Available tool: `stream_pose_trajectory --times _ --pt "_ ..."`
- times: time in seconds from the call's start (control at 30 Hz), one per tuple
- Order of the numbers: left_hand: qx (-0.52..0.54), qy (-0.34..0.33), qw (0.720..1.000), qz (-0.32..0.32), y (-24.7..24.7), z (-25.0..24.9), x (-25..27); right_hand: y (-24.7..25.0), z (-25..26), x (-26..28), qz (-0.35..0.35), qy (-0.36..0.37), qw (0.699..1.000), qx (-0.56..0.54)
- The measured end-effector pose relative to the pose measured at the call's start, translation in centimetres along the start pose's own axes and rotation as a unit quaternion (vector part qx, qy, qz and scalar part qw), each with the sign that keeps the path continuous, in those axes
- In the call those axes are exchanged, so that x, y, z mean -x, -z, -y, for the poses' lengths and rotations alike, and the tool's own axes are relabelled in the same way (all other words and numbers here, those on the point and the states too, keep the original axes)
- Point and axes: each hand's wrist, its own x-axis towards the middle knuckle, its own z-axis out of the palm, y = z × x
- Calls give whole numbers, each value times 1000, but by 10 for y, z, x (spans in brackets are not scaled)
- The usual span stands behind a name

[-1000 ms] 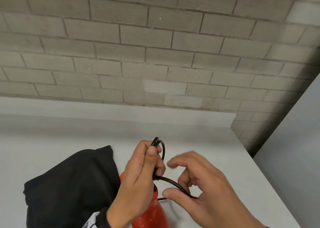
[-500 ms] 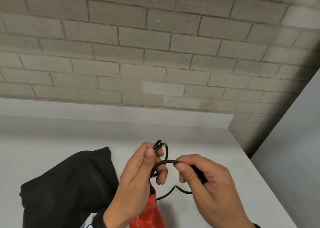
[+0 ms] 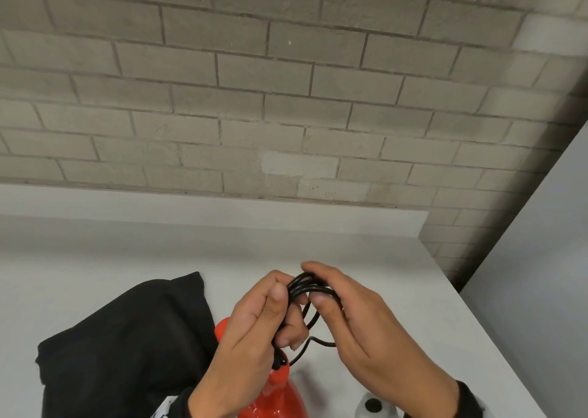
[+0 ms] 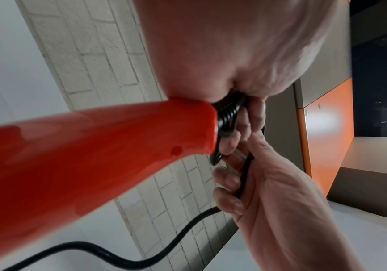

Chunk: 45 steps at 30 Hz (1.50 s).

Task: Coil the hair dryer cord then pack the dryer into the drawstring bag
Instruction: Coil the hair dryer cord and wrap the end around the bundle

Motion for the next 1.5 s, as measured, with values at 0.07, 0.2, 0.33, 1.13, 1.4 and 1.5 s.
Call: stream_pose_trajectory --times 0.07,0.2,0.33,1.13,1.4,1.5 --pt "0 1 1000 5 1 0 0 -3 -2 -2 -8 2 1000 18" --pt "2 6 1000 17 -1 1 2 -9 -2 -4 -27 -7 999 26" --pt "-27 3 999 21 -2 3 2 -17 -3 -3 -46 -35 998 8" --pt "33 -5 996 -87 10 3 1 -37 -59 49 -105 -143 950 -257" --pt "40 4 996 -83 6 4 -3 -35 -45 52 -326 -199 877 -292" --pt "44 7 996 -79 7 3 -3 -32 -36 50 -272 -188 934 -139"
